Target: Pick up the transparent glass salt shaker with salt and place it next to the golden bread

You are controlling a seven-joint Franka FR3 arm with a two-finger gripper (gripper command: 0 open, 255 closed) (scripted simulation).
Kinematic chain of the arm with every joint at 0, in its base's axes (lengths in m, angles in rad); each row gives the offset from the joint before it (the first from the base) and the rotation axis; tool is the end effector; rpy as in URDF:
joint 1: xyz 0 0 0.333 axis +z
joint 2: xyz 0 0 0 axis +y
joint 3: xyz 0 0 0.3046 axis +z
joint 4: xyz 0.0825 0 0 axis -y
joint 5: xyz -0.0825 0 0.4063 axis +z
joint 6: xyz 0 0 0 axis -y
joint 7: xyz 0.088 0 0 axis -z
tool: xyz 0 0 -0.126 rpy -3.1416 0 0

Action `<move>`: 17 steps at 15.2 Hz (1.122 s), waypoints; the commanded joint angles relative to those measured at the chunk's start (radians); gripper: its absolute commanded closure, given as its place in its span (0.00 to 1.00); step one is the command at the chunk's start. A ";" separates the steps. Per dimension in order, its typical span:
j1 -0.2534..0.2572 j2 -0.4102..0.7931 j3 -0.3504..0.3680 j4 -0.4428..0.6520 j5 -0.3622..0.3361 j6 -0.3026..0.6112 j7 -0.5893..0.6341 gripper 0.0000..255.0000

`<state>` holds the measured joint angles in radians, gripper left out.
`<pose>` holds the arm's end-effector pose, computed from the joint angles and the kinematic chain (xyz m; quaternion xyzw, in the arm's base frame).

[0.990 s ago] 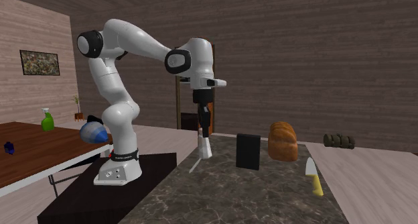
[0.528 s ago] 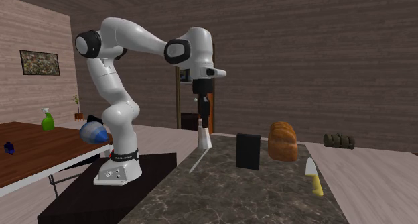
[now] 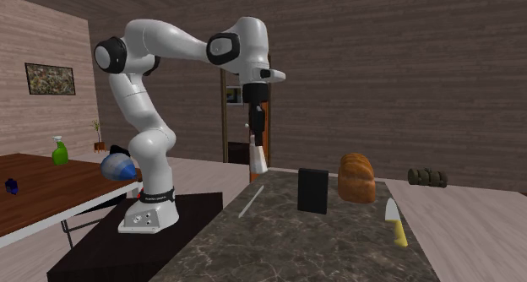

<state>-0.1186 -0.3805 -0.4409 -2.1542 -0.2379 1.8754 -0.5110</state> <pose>0.3926 -0.2897 0.5096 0.9985 0.0187 0.0140 0.0485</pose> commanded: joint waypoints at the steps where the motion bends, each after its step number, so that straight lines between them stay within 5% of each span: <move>1: 0.001 -0.002 0.003 0.023 0.002 -0.025 -0.001 1.00; 8: 0.006 0.002 0.012 0.113 0.011 -0.111 -0.010 1.00; 17: 0.089 0.174 0.107 0.256 0.088 -0.113 0.139 1.00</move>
<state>-0.0372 -0.2381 -0.3394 -1.9266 -0.1610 1.7620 -0.3825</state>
